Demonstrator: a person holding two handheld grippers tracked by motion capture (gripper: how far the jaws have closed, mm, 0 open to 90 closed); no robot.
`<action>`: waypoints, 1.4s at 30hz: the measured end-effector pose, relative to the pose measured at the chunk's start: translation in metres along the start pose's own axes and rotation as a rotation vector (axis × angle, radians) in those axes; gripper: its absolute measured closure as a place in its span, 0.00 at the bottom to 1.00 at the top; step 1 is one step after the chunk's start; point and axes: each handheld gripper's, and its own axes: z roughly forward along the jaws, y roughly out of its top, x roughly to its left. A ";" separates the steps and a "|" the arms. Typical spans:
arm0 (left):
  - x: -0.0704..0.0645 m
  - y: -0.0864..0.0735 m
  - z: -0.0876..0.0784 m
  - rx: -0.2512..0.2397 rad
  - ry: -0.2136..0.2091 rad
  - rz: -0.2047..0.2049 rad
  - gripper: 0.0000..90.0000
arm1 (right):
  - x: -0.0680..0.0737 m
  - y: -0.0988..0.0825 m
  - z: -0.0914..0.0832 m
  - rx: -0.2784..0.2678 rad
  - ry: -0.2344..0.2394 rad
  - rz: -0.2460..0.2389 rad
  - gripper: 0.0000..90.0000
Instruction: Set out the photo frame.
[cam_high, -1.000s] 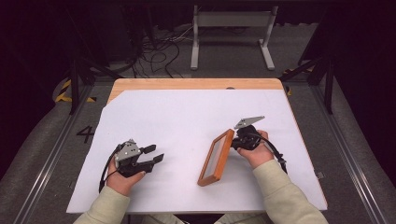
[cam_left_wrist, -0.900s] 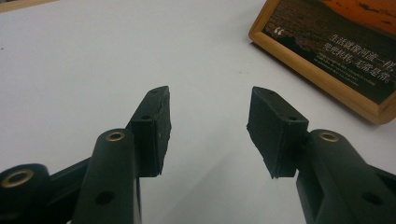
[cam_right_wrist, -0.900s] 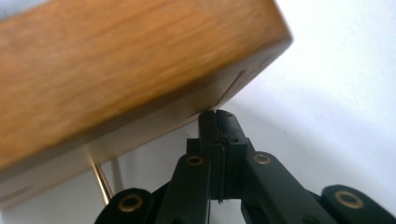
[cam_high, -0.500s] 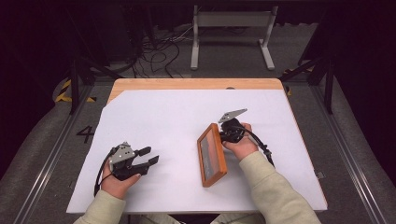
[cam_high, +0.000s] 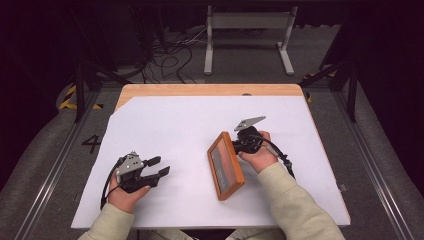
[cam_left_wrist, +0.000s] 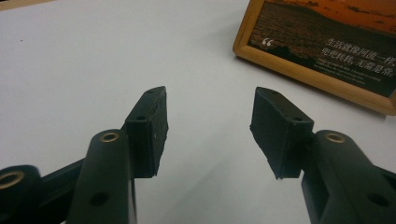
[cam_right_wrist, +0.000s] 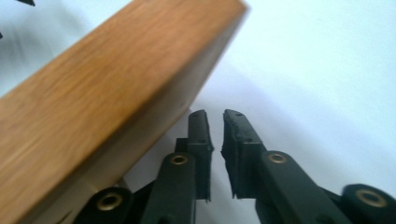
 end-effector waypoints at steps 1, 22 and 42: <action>0.001 0.000 -0.001 0.001 0.001 0.001 0.50 | 0.000 -0.001 -0.003 -0.001 -0.010 0.011 0.84; 0.005 -0.001 -0.002 0.019 0.025 0.001 0.48 | 0.016 0.016 -0.067 -0.024 -0.090 0.056 0.40; 0.005 -0.001 -0.002 0.014 0.033 0.005 0.47 | 0.057 0.028 -0.060 0.061 -0.055 0.062 0.18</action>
